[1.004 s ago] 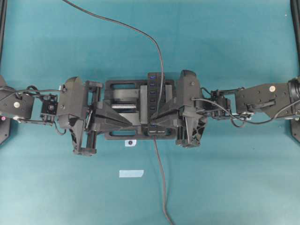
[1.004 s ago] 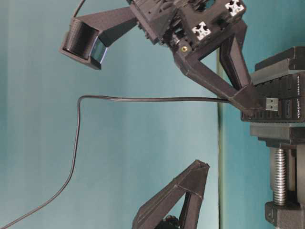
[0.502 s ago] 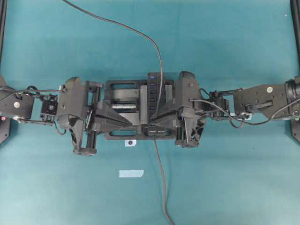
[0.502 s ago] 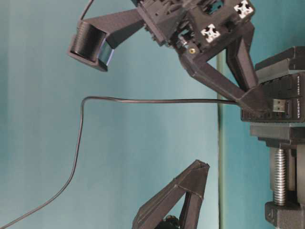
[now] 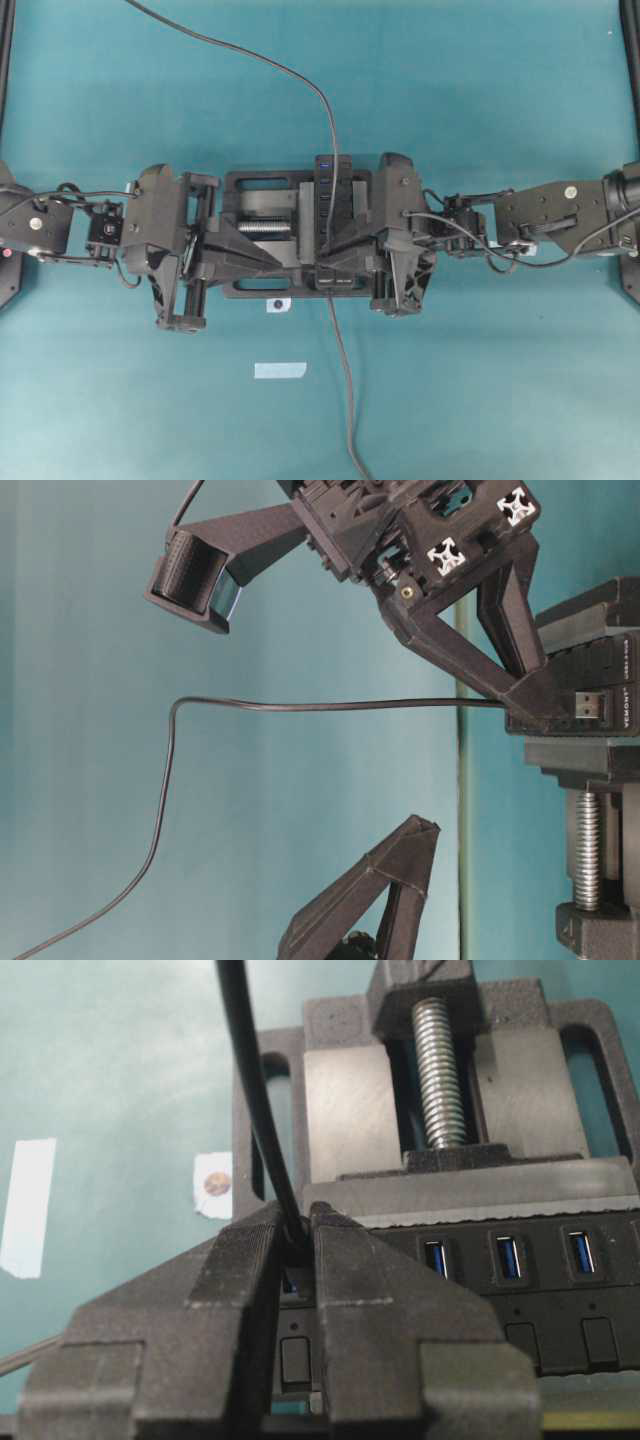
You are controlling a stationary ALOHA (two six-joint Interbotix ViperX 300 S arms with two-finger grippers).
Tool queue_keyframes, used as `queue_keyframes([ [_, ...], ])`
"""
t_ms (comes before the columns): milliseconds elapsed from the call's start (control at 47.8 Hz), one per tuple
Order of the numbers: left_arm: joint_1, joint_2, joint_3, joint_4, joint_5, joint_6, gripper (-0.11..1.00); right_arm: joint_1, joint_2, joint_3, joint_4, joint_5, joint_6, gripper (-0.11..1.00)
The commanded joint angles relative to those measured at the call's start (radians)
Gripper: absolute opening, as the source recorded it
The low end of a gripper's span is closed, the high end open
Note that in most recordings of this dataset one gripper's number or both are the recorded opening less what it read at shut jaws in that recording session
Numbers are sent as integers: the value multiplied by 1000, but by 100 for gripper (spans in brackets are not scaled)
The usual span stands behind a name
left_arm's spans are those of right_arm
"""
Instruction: Insert the USB into the front port of the fixed hub.
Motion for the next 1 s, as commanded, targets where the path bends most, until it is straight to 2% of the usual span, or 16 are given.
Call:
queue_keyframes([
  [0,-3,-9,-18,2,-11,-2,0,5,-12,-21,-2,-3,8,5],
  [335,-3,-9,-20,2,-11,-2,0,14,-8,-23,0,6,11,5],
  [586,-3,-9,-20,3,-11,-2,0,28,-6,-26,-2,55,11,5],
  [983,-3,-9,-20,3,-11,-3,0,23,0,-28,0,52,11,5],
])
